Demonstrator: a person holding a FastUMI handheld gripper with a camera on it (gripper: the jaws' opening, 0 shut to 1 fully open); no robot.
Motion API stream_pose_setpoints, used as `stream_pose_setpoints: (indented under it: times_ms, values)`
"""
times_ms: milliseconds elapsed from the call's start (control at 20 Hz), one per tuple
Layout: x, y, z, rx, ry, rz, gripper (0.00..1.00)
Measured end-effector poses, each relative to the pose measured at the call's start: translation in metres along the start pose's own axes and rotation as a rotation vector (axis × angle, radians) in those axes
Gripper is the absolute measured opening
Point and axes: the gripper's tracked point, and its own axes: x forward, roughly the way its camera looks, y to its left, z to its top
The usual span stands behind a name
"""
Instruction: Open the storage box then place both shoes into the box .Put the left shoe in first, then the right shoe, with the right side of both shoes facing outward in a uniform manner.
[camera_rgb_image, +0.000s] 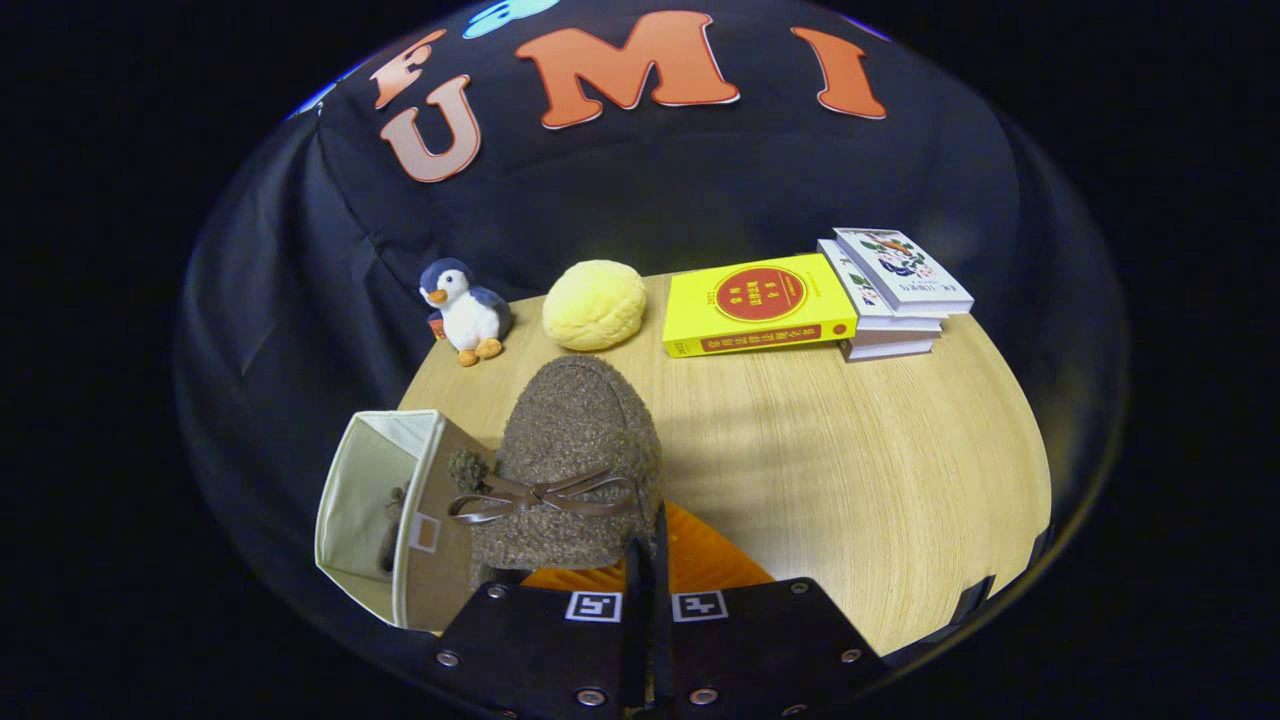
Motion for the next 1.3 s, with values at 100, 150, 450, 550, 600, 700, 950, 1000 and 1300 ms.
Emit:
stream_pose_setpoints:
  times_ms: [100, 150, 450, 550, 600, 700, 950, 1000, 1300]
  values:
    - [-0.006, 0.023, 0.007, -0.008, 0.000, 0.011, 0.04]
    - [-0.009, 0.035, 0.010, -0.013, 0.001, 0.019, 0.04]
    - [-0.022, 0.112, 0.021, -0.047, 0.005, 0.083, 0.04]
    - [-0.019, 0.135, 0.017, -0.069, 0.023, 0.093, 0.04]
    - [-0.018, 0.149, 0.013, -0.079, 0.034, 0.103, 0.04]
    - [-0.015, 0.177, 0.007, -0.102, 0.052, 0.128, 0.04]
    - [0.003, 0.218, -0.015, -0.118, 0.099, 0.137, 0.04]
    - [0.008, 0.220, -0.020, -0.119, 0.109, 0.127, 0.04]
    - [0.038, 0.216, -0.054, -0.160, 0.170, 0.035, 0.06]
